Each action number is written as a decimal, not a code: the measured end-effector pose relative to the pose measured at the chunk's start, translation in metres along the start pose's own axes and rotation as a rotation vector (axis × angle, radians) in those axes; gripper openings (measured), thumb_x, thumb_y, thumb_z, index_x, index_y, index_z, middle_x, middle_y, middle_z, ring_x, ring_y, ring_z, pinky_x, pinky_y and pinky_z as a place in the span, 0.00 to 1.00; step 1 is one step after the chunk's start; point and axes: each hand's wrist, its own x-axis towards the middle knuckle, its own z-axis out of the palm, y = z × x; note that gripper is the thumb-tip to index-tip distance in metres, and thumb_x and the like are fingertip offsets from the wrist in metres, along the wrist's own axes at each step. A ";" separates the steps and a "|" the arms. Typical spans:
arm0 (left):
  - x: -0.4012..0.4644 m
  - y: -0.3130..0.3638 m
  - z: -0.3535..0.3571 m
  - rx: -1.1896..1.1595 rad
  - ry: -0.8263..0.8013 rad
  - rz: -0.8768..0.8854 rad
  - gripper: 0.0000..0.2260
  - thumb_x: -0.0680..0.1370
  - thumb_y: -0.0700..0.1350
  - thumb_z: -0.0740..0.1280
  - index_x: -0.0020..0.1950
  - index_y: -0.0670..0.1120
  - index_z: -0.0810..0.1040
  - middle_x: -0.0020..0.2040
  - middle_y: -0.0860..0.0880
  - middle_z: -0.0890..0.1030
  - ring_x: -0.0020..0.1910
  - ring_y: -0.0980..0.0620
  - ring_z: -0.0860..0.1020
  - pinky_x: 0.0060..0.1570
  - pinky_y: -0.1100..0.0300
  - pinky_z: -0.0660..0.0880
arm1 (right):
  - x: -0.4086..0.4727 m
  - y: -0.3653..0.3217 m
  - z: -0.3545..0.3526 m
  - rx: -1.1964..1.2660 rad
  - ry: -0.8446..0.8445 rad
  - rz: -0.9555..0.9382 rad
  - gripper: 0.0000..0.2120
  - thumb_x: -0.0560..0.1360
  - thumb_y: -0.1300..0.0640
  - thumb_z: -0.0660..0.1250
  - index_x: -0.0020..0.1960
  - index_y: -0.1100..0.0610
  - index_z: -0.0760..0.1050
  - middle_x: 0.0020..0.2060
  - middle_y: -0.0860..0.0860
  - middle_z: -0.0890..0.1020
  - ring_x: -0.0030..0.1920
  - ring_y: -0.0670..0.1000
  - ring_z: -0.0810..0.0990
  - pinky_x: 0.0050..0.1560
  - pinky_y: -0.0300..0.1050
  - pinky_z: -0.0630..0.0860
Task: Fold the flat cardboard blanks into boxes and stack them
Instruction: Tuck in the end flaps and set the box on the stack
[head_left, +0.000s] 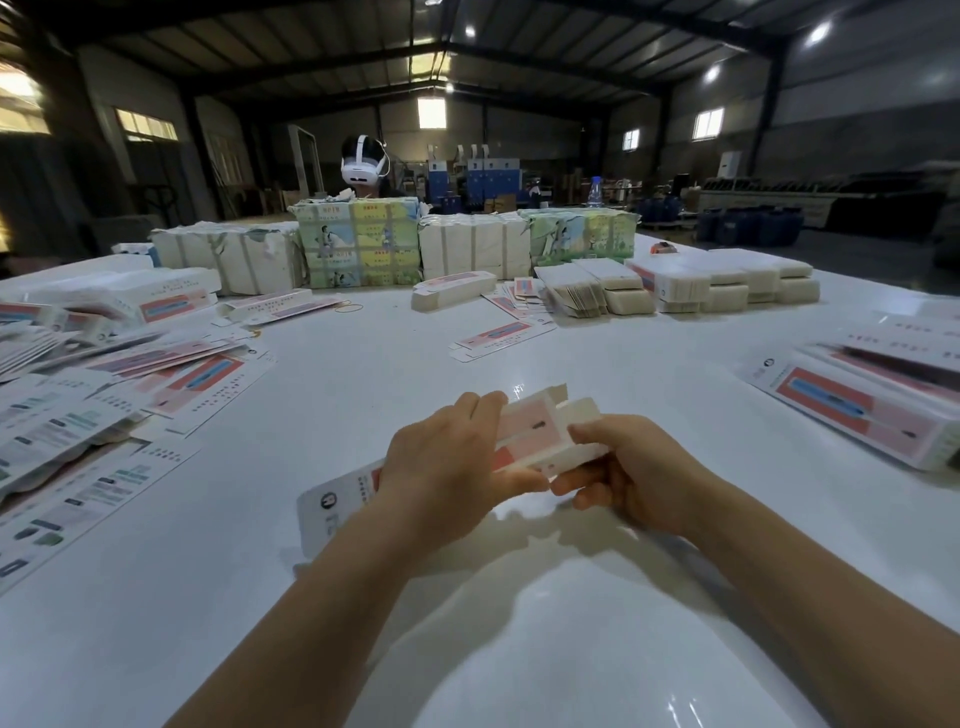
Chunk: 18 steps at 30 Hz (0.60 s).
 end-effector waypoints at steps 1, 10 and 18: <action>0.000 0.002 0.003 -0.013 -0.028 -0.004 0.36 0.70 0.71 0.59 0.71 0.52 0.60 0.61 0.54 0.73 0.55 0.51 0.74 0.46 0.56 0.69 | 0.001 0.000 -0.001 -0.002 0.035 0.002 0.11 0.78 0.64 0.56 0.51 0.66 0.76 0.32 0.59 0.83 0.28 0.53 0.81 0.22 0.41 0.74; -0.003 0.005 0.011 -0.117 -0.080 -0.059 0.29 0.71 0.71 0.58 0.64 0.54 0.67 0.57 0.55 0.74 0.51 0.52 0.74 0.48 0.54 0.75 | -0.002 -0.003 -0.003 -0.048 0.328 -0.028 0.09 0.78 0.56 0.62 0.53 0.59 0.78 0.39 0.57 0.84 0.33 0.53 0.82 0.37 0.53 0.81; 0.004 -0.003 0.007 -0.042 -0.061 -0.224 0.28 0.71 0.72 0.55 0.59 0.53 0.70 0.55 0.53 0.77 0.47 0.49 0.76 0.44 0.53 0.77 | -0.008 0.011 0.011 -0.767 0.638 -0.697 0.08 0.75 0.65 0.66 0.51 0.60 0.83 0.44 0.46 0.78 0.50 0.48 0.75 0.49 0.32 0.67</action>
